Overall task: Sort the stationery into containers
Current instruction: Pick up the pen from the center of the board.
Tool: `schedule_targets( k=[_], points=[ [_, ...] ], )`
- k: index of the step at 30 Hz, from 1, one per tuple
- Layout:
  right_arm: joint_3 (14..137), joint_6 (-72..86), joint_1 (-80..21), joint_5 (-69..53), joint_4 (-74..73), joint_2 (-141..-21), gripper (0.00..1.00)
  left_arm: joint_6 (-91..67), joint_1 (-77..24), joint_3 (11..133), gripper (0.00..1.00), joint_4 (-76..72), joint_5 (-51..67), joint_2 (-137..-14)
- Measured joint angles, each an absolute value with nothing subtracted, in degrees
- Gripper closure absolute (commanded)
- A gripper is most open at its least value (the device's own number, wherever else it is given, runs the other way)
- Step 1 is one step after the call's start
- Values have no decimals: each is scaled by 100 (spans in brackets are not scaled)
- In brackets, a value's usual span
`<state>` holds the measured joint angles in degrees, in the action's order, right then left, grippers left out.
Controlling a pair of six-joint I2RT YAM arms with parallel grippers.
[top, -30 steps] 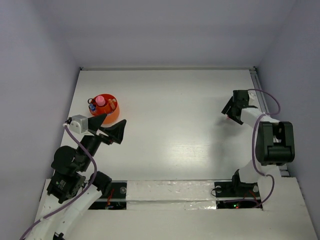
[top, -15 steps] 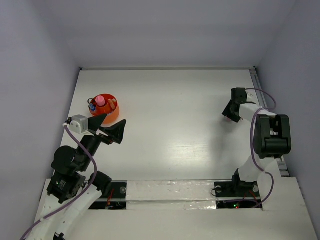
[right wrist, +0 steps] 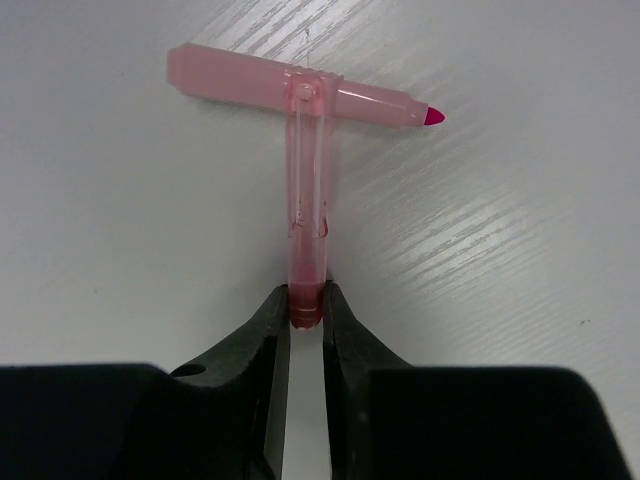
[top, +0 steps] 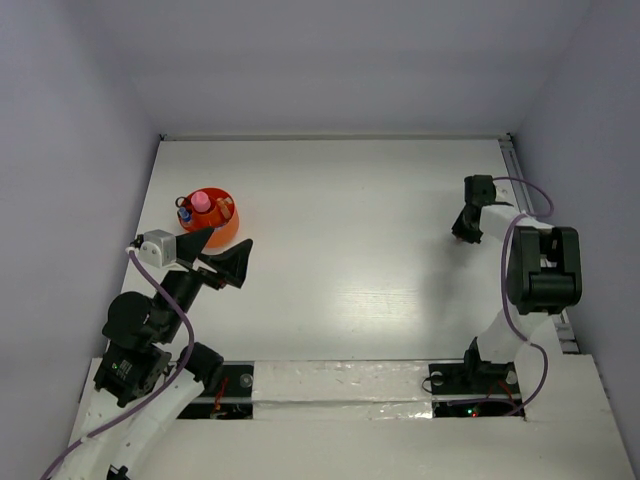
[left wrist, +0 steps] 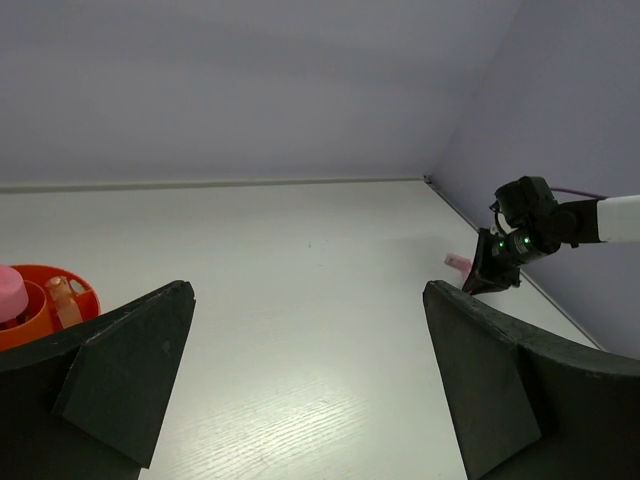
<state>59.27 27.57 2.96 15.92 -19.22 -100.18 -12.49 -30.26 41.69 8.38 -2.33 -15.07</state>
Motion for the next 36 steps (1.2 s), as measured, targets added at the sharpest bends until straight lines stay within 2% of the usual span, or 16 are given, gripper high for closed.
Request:
schedule_targets(
  k=[3, 8, 11, 14, 18, 24, 25, 26, 27, 29, 33, 36],
  points=[
    [5896, 2646, 296, 1538, -1911, -9972, 100, -1249, -3026, 4169, 1, 838, -233, -1507],
    [5736, 2305, 126, 1343, -2067, -9487, 100, -1286, -3026, 4169, 1, 827, -191, -1562],
    [5754, 2095, -366, 967, -2209, -9032, 100, -1393, -3026, 4156, 1, 718, -5, -1730],
    [5922, 1938, -1087, 191, -2383, -8646, 100, -1559, -3026, 4101, 1, 561, 255, -2045],
    [6189, 1798, -1907, -1428, -2429, -8263, 100, -1831, -3026, 4038, 1, 532, 467, -2624],
    [5946, 1839, -2060, -3437, -2399, -7592, 100, -2523, -3026, 3232, 2, -309, 827, -2987],
    [5883, 1848, -2049, -3680, -2403, -7520, 100, -2665, -3026, 2956, 11, -543, 867, -2989],
    [5822, 1876, -2051, -3909, -2399, -7461, 100, -2794, -3026, 2716, 30, -790, 893, -3000],
    [5763, 1914, -2069, -4119, -2399, -7415, 100, -2919, -3026, 2462, 42, -1055, 913, -3037],
    [5636, 1986, -2110, -4473, -2359, -7330, 100, -2980, -3026, 2099, 45, -1645, 1057, -3249],
    [5413, 2217, -2217, -5168, -2233, -7190, 100, -2943, -3024, 1865, 38, -2993, 1559, -4027],
    [5398, 2327, -2322, -5474, -2108, -7170, 100, -2816, -3024, 1879, 37, -3688, 1951, -4587]
  ],
)
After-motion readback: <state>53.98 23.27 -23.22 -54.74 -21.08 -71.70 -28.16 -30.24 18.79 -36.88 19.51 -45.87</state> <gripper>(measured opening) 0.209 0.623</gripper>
